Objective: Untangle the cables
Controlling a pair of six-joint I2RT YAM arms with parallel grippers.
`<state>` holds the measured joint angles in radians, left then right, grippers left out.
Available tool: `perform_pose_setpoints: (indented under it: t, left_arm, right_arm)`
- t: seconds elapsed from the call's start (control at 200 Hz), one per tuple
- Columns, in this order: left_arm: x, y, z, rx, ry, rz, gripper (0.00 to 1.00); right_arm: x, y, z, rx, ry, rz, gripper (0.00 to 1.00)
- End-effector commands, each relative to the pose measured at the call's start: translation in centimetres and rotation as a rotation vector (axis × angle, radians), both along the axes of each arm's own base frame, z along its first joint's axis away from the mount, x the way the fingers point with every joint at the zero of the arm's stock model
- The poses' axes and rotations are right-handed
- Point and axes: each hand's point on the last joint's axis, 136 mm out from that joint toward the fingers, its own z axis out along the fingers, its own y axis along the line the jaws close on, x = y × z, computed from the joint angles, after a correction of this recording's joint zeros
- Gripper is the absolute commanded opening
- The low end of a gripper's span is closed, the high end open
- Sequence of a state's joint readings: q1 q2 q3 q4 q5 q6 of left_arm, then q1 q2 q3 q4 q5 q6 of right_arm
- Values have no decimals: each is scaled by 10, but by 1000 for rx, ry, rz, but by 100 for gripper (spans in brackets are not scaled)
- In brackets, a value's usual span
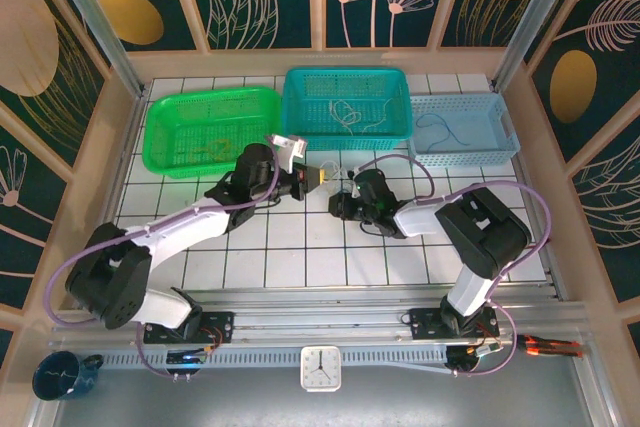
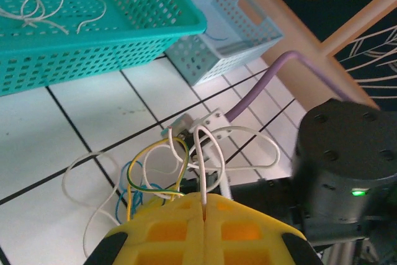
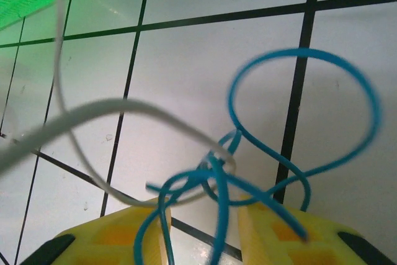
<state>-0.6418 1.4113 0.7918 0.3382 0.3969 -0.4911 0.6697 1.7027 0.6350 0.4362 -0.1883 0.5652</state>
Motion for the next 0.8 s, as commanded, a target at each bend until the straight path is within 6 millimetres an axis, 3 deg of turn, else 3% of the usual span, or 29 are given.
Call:
perform_pose_setpoints:
  t: [0.0, 0.16, 0.38, 0.475, 0.796]
  left_arm:
    - [-6, -6, 38, -89, -40, -30, 0]
    - [-5, -2, 33, -78, -28, -5, 0]
    - [-2, 9, -14, -17, 48, 62, 0]
    - [4, 21, -37, 37, 81, 141, 0]
    - [6, 56, -87, 137, 155, 312, 0]
  right_arm:
    - [-4, -8, -13, -23, 14, -35, 32]
    - [-7, -12, -14, -25, 20, -44, 27]
    - [-4, -17, 4, -13, -9, -45, 10]
    - [0, -22, 14, -8, -24, -50, 9]
    - [17, -30, 56, 39, -78, -46, 42]
